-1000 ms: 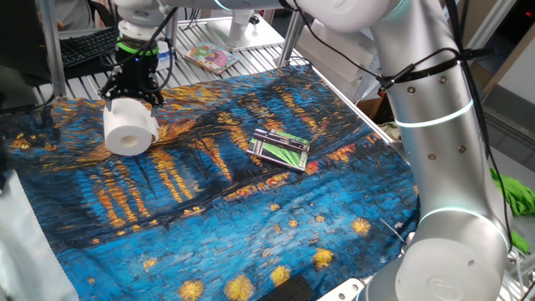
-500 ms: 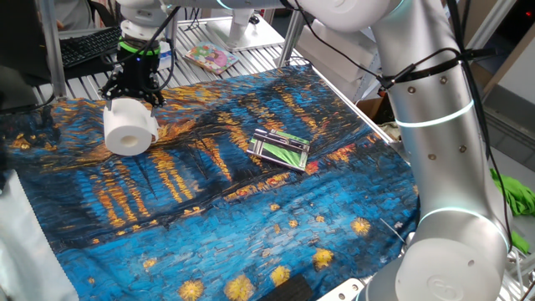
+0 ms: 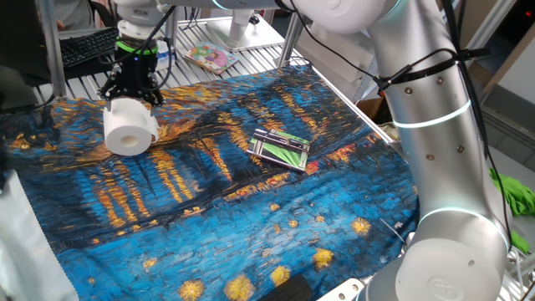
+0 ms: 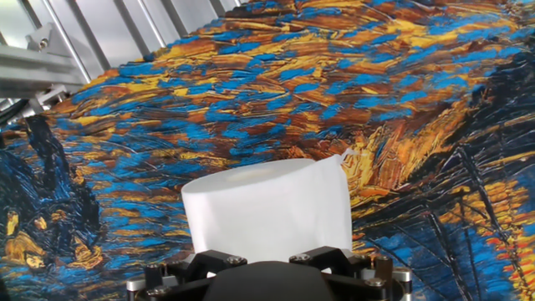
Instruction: Put the toilet paper on its holder
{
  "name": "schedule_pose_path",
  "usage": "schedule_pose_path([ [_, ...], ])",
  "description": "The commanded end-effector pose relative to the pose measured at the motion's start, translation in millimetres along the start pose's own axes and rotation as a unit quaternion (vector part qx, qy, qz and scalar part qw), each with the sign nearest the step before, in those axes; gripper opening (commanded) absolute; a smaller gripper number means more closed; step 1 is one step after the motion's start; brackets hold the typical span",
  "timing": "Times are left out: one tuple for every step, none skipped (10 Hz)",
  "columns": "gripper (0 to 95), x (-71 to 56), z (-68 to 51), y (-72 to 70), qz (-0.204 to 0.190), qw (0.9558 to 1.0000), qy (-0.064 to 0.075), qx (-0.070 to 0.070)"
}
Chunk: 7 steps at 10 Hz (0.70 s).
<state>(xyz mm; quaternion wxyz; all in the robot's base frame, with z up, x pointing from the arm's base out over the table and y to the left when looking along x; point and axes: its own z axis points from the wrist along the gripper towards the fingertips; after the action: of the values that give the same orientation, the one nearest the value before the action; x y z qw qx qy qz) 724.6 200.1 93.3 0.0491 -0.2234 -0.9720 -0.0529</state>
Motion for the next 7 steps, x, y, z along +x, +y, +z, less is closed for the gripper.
schedule_pose_path([
  [95.0,0.7,-0.3,0.0,-0.005,1.0000,0.002,0.001],
  [95.0,0.7,-0.3,0.0,-0.012,0.9999,0.005,0.002],
  [95.0,0.7,-0.3,0.0,-0.015,0.9999,0.004,0.002],
  [95.0,0.7,-0.3,0.0,-0.020,0.9998,0.003,0.003],
  [95.0,0.7,-0.3,0.0,-0.028,0.9996,0.004,0.004],
  [95.0,0.7,-0.3,0.0,-0.037,0.9993,0.003,0.004],
  [95.0,0.7,-0.3,0.0,-0.040,0.9992,0.003,0.005],
])
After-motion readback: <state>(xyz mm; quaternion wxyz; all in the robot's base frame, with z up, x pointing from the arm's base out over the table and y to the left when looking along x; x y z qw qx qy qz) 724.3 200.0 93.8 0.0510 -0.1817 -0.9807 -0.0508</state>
